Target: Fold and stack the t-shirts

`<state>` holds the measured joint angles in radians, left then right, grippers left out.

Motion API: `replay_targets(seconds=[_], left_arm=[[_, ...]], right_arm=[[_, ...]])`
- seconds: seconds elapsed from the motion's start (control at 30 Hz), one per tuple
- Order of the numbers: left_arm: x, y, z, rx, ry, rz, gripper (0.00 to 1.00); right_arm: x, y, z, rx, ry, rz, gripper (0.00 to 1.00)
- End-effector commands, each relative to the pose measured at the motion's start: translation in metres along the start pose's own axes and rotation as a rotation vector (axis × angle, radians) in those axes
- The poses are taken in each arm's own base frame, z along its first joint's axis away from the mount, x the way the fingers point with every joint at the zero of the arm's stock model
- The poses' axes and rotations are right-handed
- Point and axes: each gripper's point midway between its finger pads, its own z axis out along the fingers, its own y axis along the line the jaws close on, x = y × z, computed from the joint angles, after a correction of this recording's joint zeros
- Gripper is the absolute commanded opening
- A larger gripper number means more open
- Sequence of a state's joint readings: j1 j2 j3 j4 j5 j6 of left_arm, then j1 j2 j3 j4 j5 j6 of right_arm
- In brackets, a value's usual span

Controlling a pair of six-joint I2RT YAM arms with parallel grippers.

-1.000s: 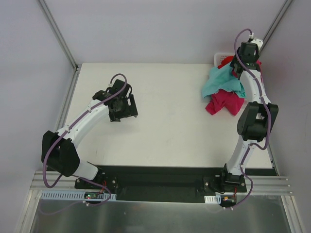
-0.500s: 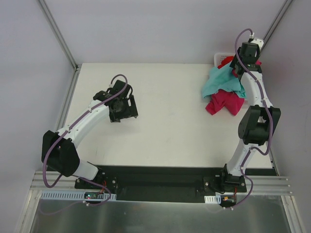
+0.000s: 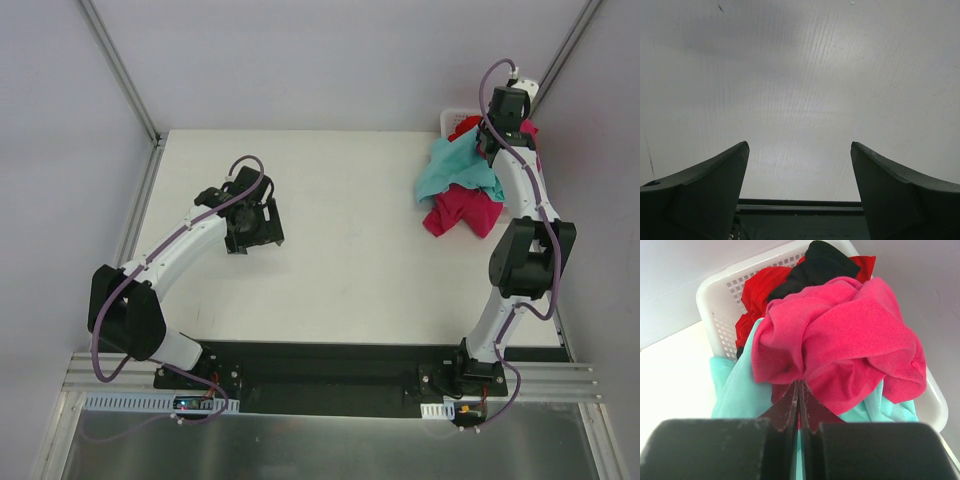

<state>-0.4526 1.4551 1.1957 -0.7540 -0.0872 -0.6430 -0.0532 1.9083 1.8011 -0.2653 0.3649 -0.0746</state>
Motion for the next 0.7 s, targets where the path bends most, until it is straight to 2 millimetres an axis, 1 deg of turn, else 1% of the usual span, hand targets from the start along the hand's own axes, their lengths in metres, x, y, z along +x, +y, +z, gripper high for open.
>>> replay_targets(seconds=[0.0,0.23,0.33,0.37,0.4,0.47,0.5,0.57,0.6,0.63,0.67], left_arm=[[0.002,0.001,0.000,-0.011,-0.001,0.015,0.83],[0.003,0.002,-0.001,-0.011,-0.001,0.017,0.83],[0.002,0.000,-0.001,-0.007,0.000,0.020,0.83],[0.000,-0.001,-0.001,-0.005,-0.003,0.023,0.83],[0.000,-0.001,-0.001,-0.005,-0.003,0.024,0.83],[-0.002,-0.003,0.000,-0.004,0.001,0.026,0.83],[-0.001,-0.003,0.001,-0.005,0.004,0.028,0.83],[-0.002,-0.003,0.002,-0.006,0.005,0.029,0.83],[-0.001,-0.002,0.002,-0.009,0.007,0.033,0.83],[0.000,-0.002,0.003,-0.009,0.010,0.033,0.83],[-0.001,-0.003,0.003,-0.008,0.009,0.033,0.83]], right_arm=[[-0.045,0.002,-0.030,0.002,-0.117,0.005,0.01],[-0.052,-0.005,-0.032,0.035,-0.136,0.000,0.01],[-0.058,-0.011,-0.035,0.066,-0.156,0.006,0.01],[-0.057,-0.010,-0.033,0.067,-0.152,-0.004,0.02],[-0.060,-0.010,-0.034,0.066,-0.157,-0.006,0.11],[-0.060,-0.012,-0.032,0.079,-0.155,-0.009,0.36],[-0.060,-0.014,-0.031,0.086,-0.157,-0.006,0.39],[-0.063,-0.019,-0.029,0.102,-0.162,-0.007,0.50],[-0.062,-0.020,-0.026,0.111,-0.159,-0.012,0.52],[-0.069,-0.022,-0.025,0.110,-0.171,-0.010,0.54],[-0.071,-0.023,-0.024,0.112,-0.171,-0.008,0.57]])
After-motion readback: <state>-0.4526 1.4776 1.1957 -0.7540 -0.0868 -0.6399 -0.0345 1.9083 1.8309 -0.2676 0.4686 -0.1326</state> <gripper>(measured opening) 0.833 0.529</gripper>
